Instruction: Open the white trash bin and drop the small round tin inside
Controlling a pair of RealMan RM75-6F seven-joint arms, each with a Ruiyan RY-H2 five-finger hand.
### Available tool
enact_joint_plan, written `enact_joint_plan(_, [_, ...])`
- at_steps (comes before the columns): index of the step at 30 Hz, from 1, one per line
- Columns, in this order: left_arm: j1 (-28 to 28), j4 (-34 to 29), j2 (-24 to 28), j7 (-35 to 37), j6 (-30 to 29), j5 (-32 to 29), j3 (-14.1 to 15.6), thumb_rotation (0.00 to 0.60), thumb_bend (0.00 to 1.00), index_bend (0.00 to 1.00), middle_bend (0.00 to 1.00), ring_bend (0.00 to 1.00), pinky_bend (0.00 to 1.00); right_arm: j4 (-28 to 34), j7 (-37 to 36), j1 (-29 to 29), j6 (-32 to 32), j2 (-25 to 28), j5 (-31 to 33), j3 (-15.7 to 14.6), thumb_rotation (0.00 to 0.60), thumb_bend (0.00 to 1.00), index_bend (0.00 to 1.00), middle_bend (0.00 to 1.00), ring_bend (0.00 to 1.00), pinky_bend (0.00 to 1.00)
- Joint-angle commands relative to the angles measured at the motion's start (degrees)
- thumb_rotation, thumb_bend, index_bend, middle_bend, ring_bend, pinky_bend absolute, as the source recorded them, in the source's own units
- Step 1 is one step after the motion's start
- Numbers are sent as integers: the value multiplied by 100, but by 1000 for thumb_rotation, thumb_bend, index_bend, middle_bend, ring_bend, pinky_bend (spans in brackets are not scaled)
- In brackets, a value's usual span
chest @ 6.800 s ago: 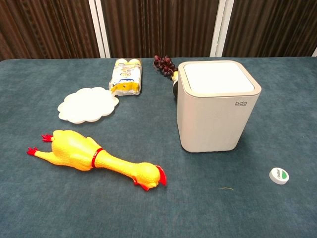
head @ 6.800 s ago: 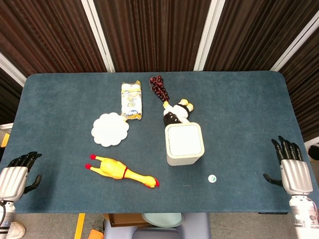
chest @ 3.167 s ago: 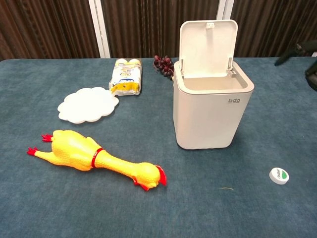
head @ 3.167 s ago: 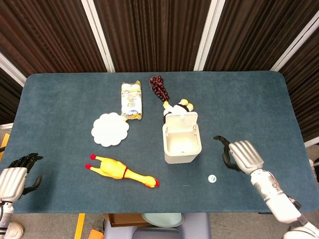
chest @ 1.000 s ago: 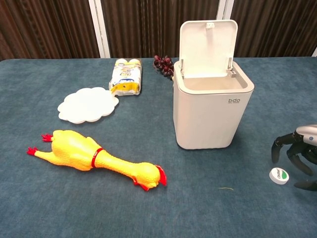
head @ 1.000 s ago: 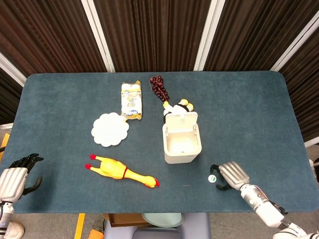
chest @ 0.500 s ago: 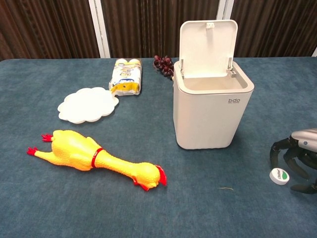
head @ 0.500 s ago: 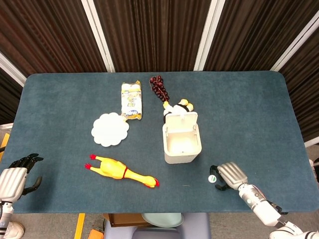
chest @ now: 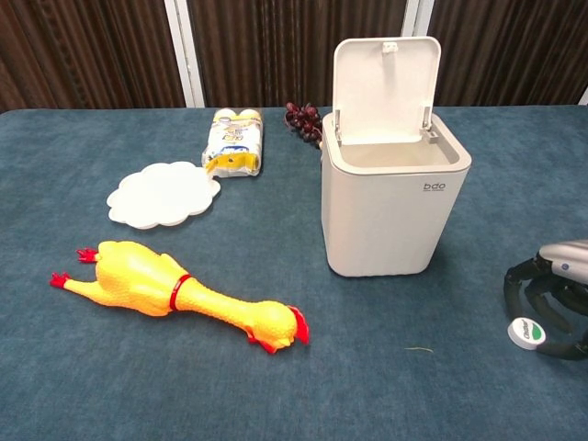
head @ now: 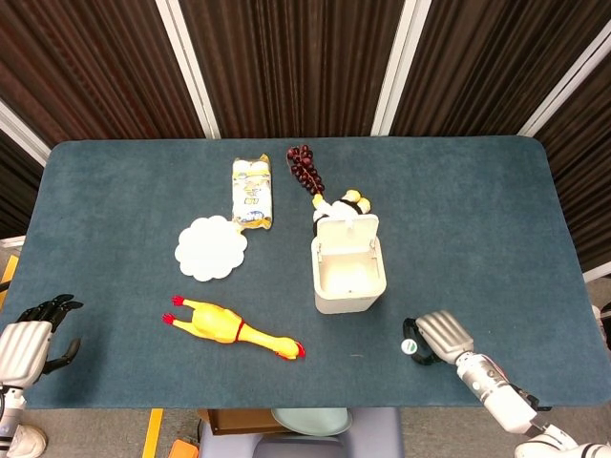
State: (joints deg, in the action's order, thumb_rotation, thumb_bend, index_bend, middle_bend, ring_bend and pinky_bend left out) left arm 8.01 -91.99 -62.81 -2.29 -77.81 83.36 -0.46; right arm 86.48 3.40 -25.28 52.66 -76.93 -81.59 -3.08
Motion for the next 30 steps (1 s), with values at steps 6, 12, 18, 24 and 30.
enact_joint_plan(6, [1, -3, 3, 2, 0, 13, 7, 600, 410, 253, 166, 216, 277, -23, -54, 42, 103, 8, -11, 8, 600, 368, 680, 823, 892, 847])
enact_joint_plan(12, [8, 3, -2, -11, 19, 7, 9, 600, 410, 254, 166, 216, 277, 90, -97, 119, 409, 145, -72, 94, 600, 370, 690, 823, 892, 847])
enact_joint_plan(18, [8, -4, -5, -24, 25, -7, 8, 600, 410, 254, 166, 215, 277, 639, -121, 219, 1111, 498, -292, 373, 600, 371, 690, 823, 892, 848])
enact_joint_plan(24, [9, -11, -2, -39, 32, -15, 9, 600, 409, 253, 165, 215, 277, 1422, -21, 272, 1635, 1001, -388, 688, 600, 371, 688, 823, 892, 848])
enact_joint_plan(30, [17, 1, -6, -52, 59, -35, 9, 600, 410, 254, 165, 216, 277, 1741, 21, 136, 1765, 1157, -185, 1097, 600, 370, 676, 823, 892, 848])
